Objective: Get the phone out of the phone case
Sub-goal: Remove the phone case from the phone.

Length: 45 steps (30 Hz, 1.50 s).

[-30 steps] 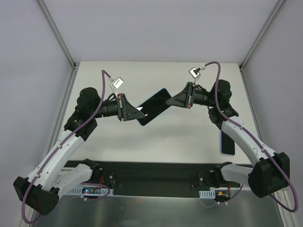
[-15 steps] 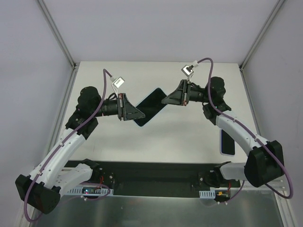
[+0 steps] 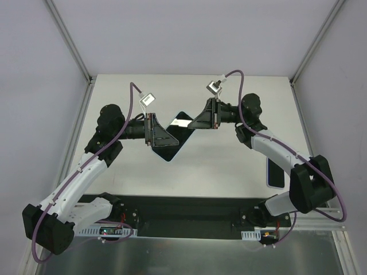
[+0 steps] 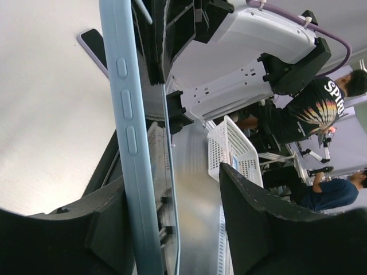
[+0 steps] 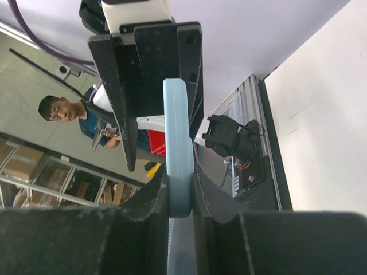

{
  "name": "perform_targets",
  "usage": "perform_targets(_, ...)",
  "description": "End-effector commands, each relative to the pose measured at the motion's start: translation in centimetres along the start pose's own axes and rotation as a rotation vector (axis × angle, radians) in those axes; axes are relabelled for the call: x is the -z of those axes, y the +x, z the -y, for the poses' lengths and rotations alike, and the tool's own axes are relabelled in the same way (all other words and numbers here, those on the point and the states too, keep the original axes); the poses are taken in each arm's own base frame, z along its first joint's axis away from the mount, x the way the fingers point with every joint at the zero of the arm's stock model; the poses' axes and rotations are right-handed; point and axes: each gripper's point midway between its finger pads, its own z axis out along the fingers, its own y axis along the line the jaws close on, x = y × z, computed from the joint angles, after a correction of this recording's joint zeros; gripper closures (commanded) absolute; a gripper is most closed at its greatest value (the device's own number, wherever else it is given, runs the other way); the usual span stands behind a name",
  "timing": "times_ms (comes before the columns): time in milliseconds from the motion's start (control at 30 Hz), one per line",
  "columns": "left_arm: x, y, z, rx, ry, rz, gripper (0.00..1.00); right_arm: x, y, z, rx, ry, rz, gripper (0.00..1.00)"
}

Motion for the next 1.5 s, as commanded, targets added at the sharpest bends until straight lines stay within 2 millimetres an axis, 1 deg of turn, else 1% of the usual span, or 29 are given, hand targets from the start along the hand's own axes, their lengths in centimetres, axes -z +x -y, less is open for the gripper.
perform_targets(0, -0.1, -1.5, 3.6, -0.163, 0.109, 0.014, 0.43, -1.7, -0.5, -2.9, 0.12, -0.092, -0.033, 0.98)
perform_targets(133, -0.4, -1.8, 3.6, -0.153, 0.12, -0.005, 0.41, -2.1, -0.1, -2.8, 0.119, -0.104, -0.062, 0.98)
perform_targets(200, -0.4, -2.0, 3.7, -0.156, 0.125, -0.007, 0.47, -2.2, 0.1, -2.8, 0.118, -0.108, -0.074, 0.99)
perform_targets(233, -0.6, -2.1, 3.5, -0.148, 0.123, -0.009, 0.6, -2.3, 0.2, -2.6, 0.112, -0.106, -0.076, 0.99)
perform_targets(300, -0.6, -2.1, 3.4, -0.144, 0.122, -0.011, 0.75, -2.3, 0.3, -2.5, 0.107, -0.105, -0.081, 0.99)
perform_targets(333, -0.7, -2.2, 3.2, -0.138, 0.12, -0.013, 0.94, -2.3, 0.2, -2.3, 0.106, -0.104, -0.082, 0.98)
perform_targets(367, -0.8, -2.2, 3.2, -0.133, 0.119, -0.014, 1.0, -2.4, 0.3, -2.3, 0.103, -0.105, -0.086, 0.99)
perform_targets(467, -1.0, -2.1, 2.3, -0.101, 0.1, -0.011, 1.0, -2.5, 0.1, -1.8, 0.09, -0.093, -0.087, 0.99)
perform_targets(533, -1.1, -2.5, 1.5, -0.088, 0.066, 0.015, 1.0, -2.7, 0.0, 0.1, 0.025, -0.038, -0.099, 0.97)
perform_targets(567, -1.1, -2.5, 0.9, -0.06, 0.037, 0.02, 1.0, -2.7, -0.2, 0.7, 0.012, -0.011, -0.089, 0.88)
perform_targets(600, -1.1, -2.5, 0.4, -0.053, 0.016, 0.029, 1.0, -2.6, -0.1, 2.0, -0.017, 0.036, -0.088, 0.72)
perform_targets(633, -1.2, -2.9, -0.1, -0.052, -0.003, 0.048, 1.0, -2.2, -0.1, 2.2, -0.003, 0.063, -0.077, 0.66)
perform_targets(667, -1.1, -3.1, -0.4, -0.045, -0.013, 0.057, 1.0, -1.9, -0.5, 3.1, 0.0, 0.117, -0.041, 0.61)
perform_targets(700, -1.1, -3.2, -0.7, -0.036, -0.03, 0.063, 1.0, -1.2, 0.4, 4.5, 0.005, 0.195, -0.061, 0.41)
perform_targets(733, -1.0, -3.4, -1.0, -0.032, -0.043, 0.072, 1.0, -0.6, 0.0, 4.8, 0.03, 0.266, -0.028, 0.34)
perform_targets(767, -0.8, -4.0, -1.2, -0.032, -0.06, 0.094, 1.0, -0.2, 0.2, 5.1, 0.038, 0.314, -0.028, 0.18)
perform_targets(800, -0.7, -4.1, -1.7, -0.021, -0.081, 0.101, 1.0, 0.5, 0.8, 5.5, 0.007, 0.371, -0.043, 0.16)
perform_targets(833, -0.5, -4.3, -1.8, -0.023, -0.094, 0.114, 1.0, 1.2, 0.4, 5.5, 0.039, 0.411, -0.015, 0.04)
perform_targets(900, 0.0, -5.0, -2.7, -0.01, -0.136, 0.161, 1.0, 2.2, 0.5, 5.4, 0.037, 0.445, 0.011, 0.04)
perform_targets(967, 0.6, -5.8, -3.9, 0.018, -0.189, 0.212, 1.0, 3.4, -0.2, 6.2, 0.033, 0.51, 0.064, 0.04)
perform_targets(1067, 1.5, -6.4, -5.7, 0.073, -0.261, 0.28, 1.0, 4.7, 0.1, 7.0, 0.02, 0.601, 0.102, 0.04)
perform_targets(1100, 1.9, -7.0, -6.5, 0.095, -0.3, 0.328, 1.0, 5.0, 0.4, 7.1, 0.009, 0.626, 0.112, 0.04)
perform_targets(1133, 2.2, -7.3, -7.1, 0.11, -0.32, 0.35, 1.0, 5.4, 0.3, 7.7, 0.004, 0.687, 0.143, 0.04)
perform_targets(1200, 2.6, -8.0, -8.5, 0.13, -0.376, 0.408, 1.0, 5.8, 1.1, 8.1, -0.029, 0.755, 0.17, 0.04)
perform_targets(1333, 3.1, -8.9, -9.8, 0.117, -0.432, 0.467, 1.0, 4.6, 3.3, 9.0, -0.018, 0.861, 0.109, 0.04)
perform_targets(1367, 3.2, -9.1, -9.8, 0.11, -0.437, 0.473, 1.0, 4.8, 3.7, 9.3, -0.04, 0.911, 0.1, 0.04)
perform_targets(1400, 3.3, -9.2, -9.9, 0.107, -0.444, 0.485, 1.0, 4.8, 4.2, 9.5, -0.131, 0.944, 0.108, 0.04)
perform_targets(1433, 3.7, -9.6, -10.2, 0.105, -0.468, 0.516, 1.0, 4.5, 4.6, 9.5, -0.179, 0.931, 0.113, 0.03)
perform_targets(1467, 4.0, -9.3, -10.8, 0.113, -0.488, 0.528, 1.0, 3.1, 3.5, 9.0, -0.153, 0.857, 0.163, 0.03)
